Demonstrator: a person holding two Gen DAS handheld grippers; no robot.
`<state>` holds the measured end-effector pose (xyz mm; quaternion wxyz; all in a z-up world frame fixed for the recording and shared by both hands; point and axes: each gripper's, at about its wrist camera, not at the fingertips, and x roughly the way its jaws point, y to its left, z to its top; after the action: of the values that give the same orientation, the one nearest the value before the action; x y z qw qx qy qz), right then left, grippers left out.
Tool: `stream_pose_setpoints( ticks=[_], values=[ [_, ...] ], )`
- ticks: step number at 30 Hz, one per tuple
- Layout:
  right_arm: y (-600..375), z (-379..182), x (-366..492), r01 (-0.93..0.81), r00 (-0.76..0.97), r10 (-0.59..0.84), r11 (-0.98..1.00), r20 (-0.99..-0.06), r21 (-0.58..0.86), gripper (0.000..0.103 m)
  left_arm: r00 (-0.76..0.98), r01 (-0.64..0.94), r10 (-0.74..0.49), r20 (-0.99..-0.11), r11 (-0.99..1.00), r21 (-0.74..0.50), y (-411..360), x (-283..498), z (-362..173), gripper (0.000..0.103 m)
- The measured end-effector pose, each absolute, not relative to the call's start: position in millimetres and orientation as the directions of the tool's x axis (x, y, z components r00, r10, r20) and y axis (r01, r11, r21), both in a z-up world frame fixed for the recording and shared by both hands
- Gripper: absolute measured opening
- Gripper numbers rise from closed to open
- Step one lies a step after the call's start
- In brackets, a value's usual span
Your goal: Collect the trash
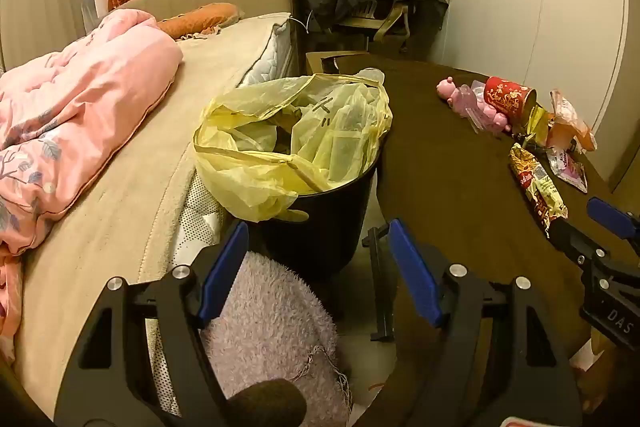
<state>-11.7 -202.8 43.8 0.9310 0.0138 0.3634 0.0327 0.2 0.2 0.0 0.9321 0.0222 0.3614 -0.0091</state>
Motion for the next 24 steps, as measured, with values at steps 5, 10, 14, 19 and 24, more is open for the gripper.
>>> stream_pose_setpoints(
  ticks=[5,10,14,19,24],
  values=[
    [-202.9,44.1,-11.3,-0.052,0.731,0.070,0.998,-0.679,0.047,0.068,0.745,0.034,0.001,-0.667,0.999,0.040,0.1,-0.1,0.2,0.069],
    [-203.4,44.2,-11.4,-0.048,0.732,0.065,0.998,-0.678,0.044,0.068,0.748,0.035,0.001,-0.664,0.998,0.042,-4.1,-2.3,2.7,0.069],
    [-203.6,43.2,-9.7,-0.047,0.732,0.066,0.998,-0.678,0.046,0.068,0.751,0.031,0.006,-0.660,0.999,0.044,-5.6,-0.9,4.0,0.069],
    [-208.7,45.2,-12.4,-0.041,0.740,0.056,0.998,-0.670,0.038,0.068,0.752,0.022,0.005,-0.659,0.999,0.031,0.8,-5.5,7.8,0.069],
    [-207.7,48.2,-12.5,-0.035,0.745,0.050,0.999,-0.666,0.036,0.068,0.754,0.020,0.005,-0.657,0.999,0.031,1.9,-6.2,7.9,0.069]
  ],
)
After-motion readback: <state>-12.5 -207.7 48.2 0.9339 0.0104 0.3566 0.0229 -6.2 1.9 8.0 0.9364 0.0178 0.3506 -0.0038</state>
